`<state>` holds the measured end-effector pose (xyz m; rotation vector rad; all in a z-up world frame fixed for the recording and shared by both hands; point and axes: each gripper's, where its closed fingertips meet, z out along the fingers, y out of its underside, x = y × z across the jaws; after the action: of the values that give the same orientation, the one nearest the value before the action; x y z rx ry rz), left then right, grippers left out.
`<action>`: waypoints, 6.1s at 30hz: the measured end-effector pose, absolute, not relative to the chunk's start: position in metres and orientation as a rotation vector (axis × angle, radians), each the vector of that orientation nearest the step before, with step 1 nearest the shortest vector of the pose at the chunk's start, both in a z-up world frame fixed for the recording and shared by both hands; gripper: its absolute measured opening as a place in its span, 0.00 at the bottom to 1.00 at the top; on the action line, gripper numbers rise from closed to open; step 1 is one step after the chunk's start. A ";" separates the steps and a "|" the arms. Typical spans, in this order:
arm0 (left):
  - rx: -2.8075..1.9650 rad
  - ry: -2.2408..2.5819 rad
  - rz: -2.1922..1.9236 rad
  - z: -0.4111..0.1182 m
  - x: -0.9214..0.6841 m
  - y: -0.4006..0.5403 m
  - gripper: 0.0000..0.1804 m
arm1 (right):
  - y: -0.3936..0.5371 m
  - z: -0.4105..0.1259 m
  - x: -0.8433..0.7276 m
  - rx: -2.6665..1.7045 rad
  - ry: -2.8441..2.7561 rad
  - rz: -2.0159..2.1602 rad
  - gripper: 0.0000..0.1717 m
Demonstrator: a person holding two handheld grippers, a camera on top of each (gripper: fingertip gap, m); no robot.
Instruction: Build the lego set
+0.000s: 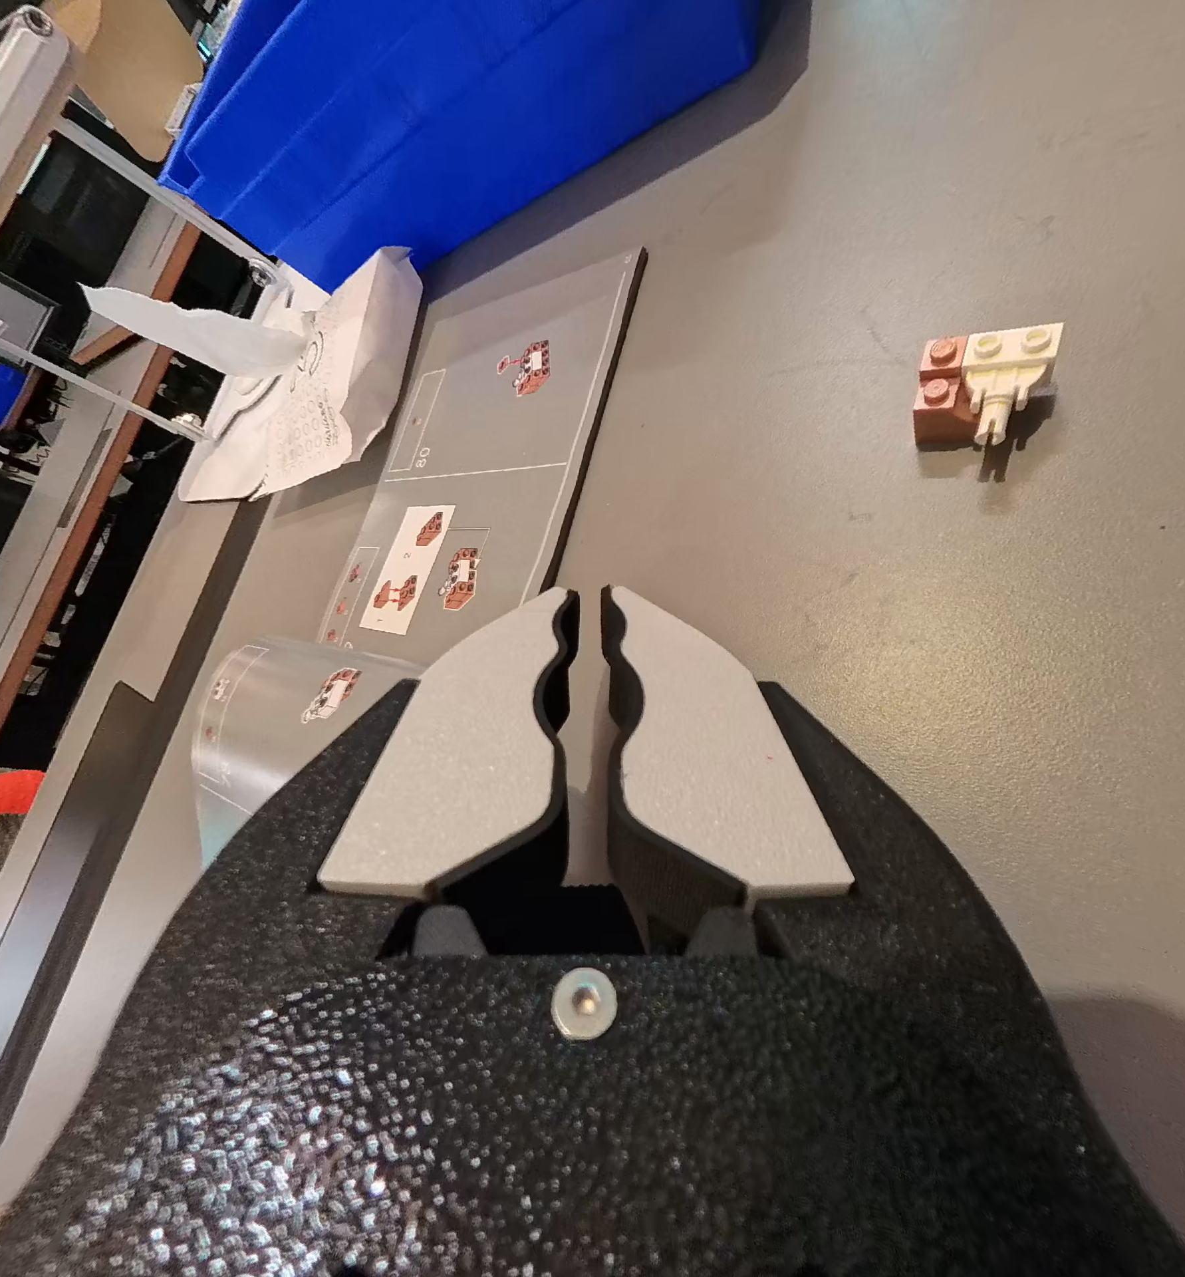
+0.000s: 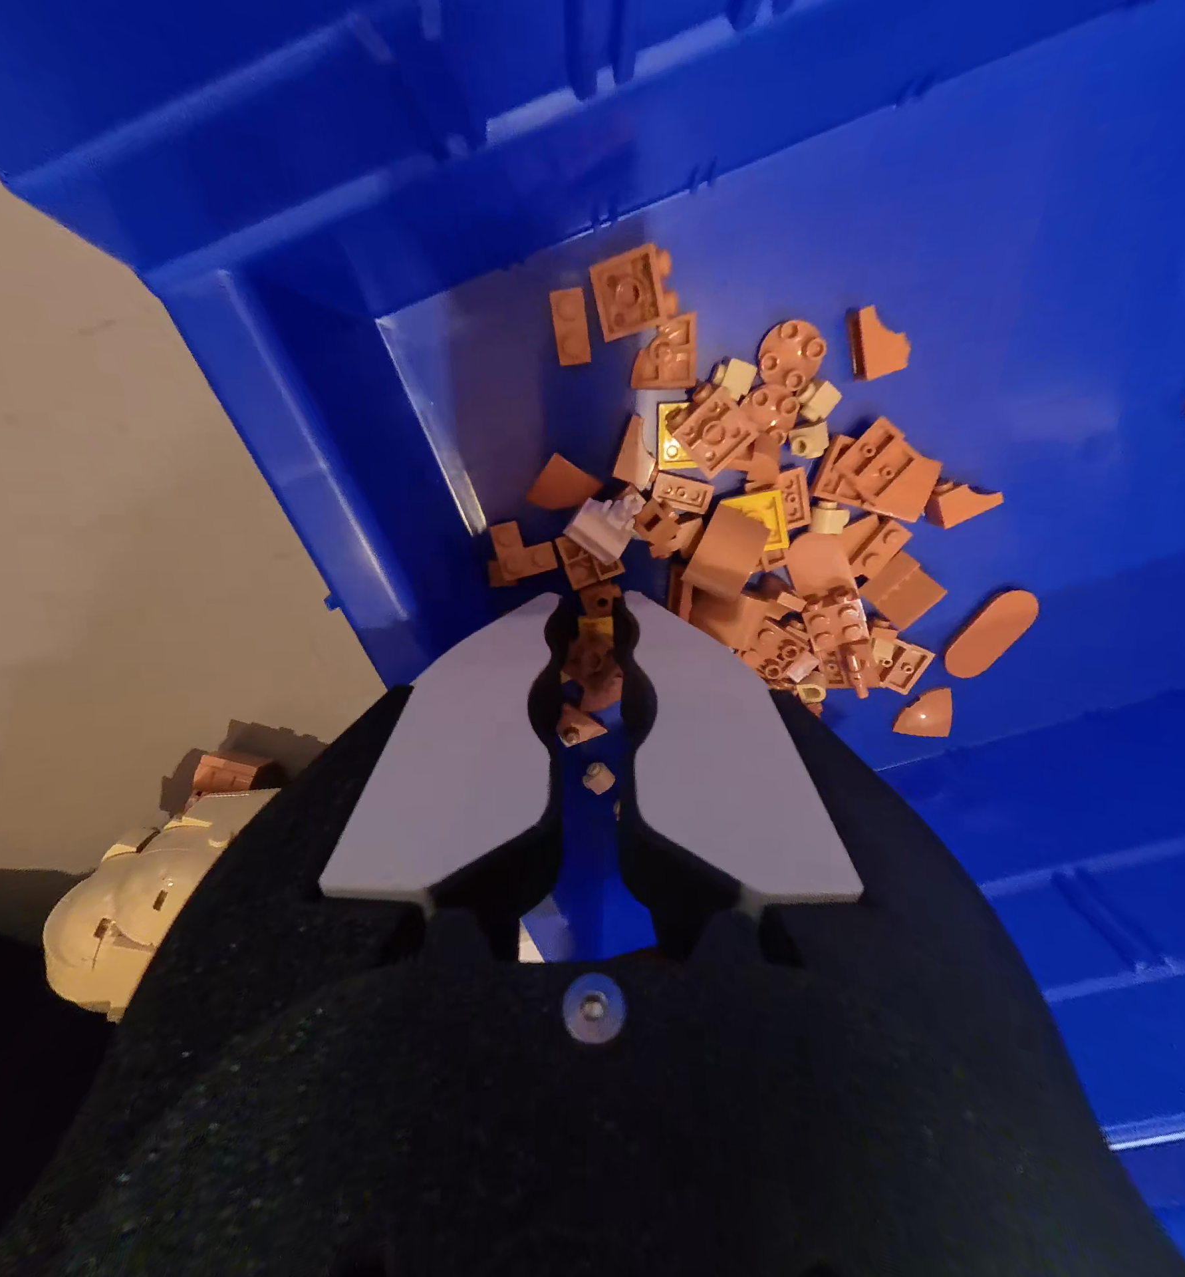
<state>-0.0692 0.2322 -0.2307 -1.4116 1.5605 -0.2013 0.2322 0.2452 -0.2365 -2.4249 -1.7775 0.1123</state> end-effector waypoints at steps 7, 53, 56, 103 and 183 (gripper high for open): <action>-1.413 1.570 -0.199 -0.232 -0.069 0.232 0.03 | 0.245 -0.239 0.233 -2.476 -1.795 0.188 0.10; -1.387 1.558 -0.218 -0.227 -0.068 0.229 0.03 | 0.189 -0.256 0.004 -2.142 -1.550 0.385 0.08; -1.393 1.562 -0.218 -0.228 -0.068 0.229 0.03 | 0.192 -0.253 0.008 -2.141 -1.542 0.370 0.14; -1.358 1.597 -0.181 -0.228 -0.062 0.222 0.03 | 0.350 -0.235 0.240 -2.684 -0.876 0.088 0.00; -1.329 1.642 -0.162 -0.232 -0.055 0.212 0.03 | 0.159 -0.218 0.024 -2.227 -1.398 0.536 0.12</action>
<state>-0.0552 0.2119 -0.2315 -1.3287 1.6422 -0.1623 0.0239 0.1586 -0.2176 -2.2270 -1.3984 0.5358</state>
